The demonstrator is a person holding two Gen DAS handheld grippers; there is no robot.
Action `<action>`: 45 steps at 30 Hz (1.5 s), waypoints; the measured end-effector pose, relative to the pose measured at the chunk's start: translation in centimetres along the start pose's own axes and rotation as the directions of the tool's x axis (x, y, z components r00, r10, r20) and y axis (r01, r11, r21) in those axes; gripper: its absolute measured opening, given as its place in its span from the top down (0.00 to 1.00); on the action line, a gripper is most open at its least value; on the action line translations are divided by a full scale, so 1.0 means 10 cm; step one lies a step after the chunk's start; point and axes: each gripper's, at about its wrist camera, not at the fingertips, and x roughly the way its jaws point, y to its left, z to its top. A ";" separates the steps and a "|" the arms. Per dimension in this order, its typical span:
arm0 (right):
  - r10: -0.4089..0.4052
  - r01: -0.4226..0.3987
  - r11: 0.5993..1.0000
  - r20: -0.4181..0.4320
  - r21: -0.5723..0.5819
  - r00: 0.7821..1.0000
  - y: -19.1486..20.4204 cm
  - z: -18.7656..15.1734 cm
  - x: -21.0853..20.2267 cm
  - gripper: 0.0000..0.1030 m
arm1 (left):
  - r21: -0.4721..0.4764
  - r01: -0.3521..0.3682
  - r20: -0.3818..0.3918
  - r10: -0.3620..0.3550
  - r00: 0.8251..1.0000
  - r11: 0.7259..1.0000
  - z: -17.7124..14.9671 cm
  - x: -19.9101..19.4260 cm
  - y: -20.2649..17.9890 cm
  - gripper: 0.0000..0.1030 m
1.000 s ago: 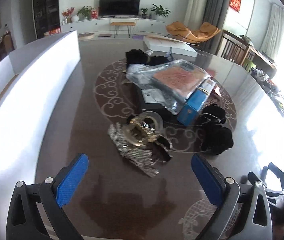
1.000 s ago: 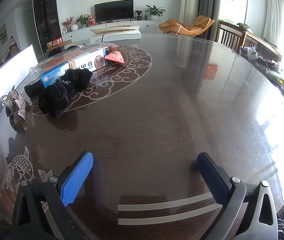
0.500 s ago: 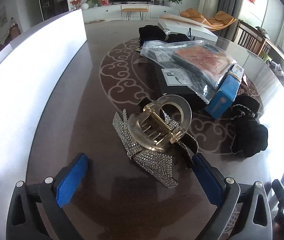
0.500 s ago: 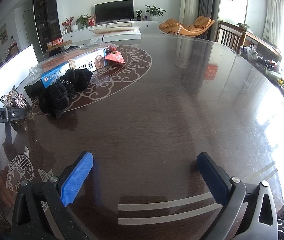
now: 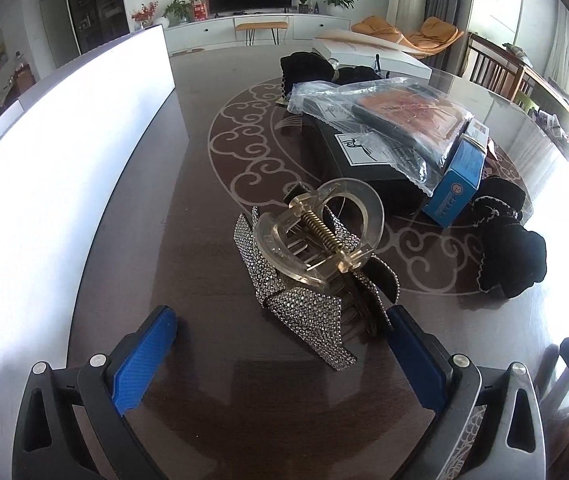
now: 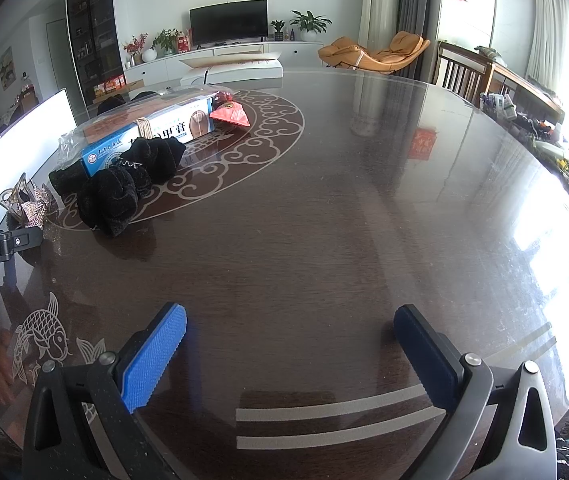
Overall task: Organize objects
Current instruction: 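Grasp the clear claw clip with rhinestone bow using the left tool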
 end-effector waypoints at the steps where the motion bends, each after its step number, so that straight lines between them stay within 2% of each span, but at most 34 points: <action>1: 0.000 0.000 1.000 0.000 0.000 1.000 0.00 0.00 0.00 0.00 | 0.002 0.000 -0.002 0.000 1.000 1.000 0.00 0.00 0.00 0.00; 5: 0.000 0.000 1.000 0.000 0.000 1.000 0.00 0.00 0.00 0.00 | 0.023 0.015 -0.032 -0.014 0.999 1.000 0.07 0.05 -0.04 0.00; 10: 0.000 0.000 1.000 0.000 0.000 1.000 0.00 0.00 0.00 0.00 | 0.152 0.095 0.000 -0.096 0.995 0.984 0.10 0.07 -0.25 0.00; 12: 0.000 0.000 1.000 0.001 0.000 1.000 0.00 0.00 0.00 0.00 | 0.188 0.122 0.018 -0.128 0.992 0.975 0.08 0.03 -0.31 0.12; 14: 0.000 0.000 1.000 0.000 0.000 1.000 0.00 0.00 0.00 0.00 | 0.213 0.137 0.029 -0.146 0.989 0.967 0.06 0.00 -0.33 0.17; 19: -0.001 0.001 1.000 0.000 0.000 1.000 0.00 0.00 0.00 0.00 | 0.238 0.152 0.030 -0.163 0.986 0.959 -0.01 -0.06 -0.30 0.21; 22: -0.001 0.001 1.000 0.000 0.001 1.000 0.00 0.00 0.00 0.00 | 0.205 0.128 0.028 -0.136 0.990 0.970 -0.05 -0.08 -0.19 0.18; 24: -0.001 0.001 1.000 0.001 0.001 1.000 0.00 0.00 0.00 0.00 | 0.170 0.107 0.018 -0.112 0.994 0.980 -0.07 -0.07 -0.10 0.09; 26: -0.001 0.001 1.000 0.001 0.001 1.000 0.00 0.00 0.00 0.00 | 0.142 0.092 0.014 -0.095 0.995 0.986 -0.08 -0.07 -0.02 0.05; 33: -0.002 0.002 1.000 0.001 0.001 1.000 0.00 -0.01 0.00 0.00 | 0.118 0.070 -0.021 -0.068 0.997 0.991 -0.13 -0.09 0.02 0.03; 40: -0.002 0.002 1.000 0.000 0.001 1.000 0.00 -0.01 0.00 0.00 | 0.027 0.013 -0.074 -0.011 0.997 1.000 -0.27 -0.17 0.18 0.01; 45: -0.003 0.003 1.000 0.000 0.002 1.000 0.00 -0.01 0.00 0.00 | 0.019 0.012 -0.053 -0.011 0.999 1.000 -0.38 -0.23 0.13 0.01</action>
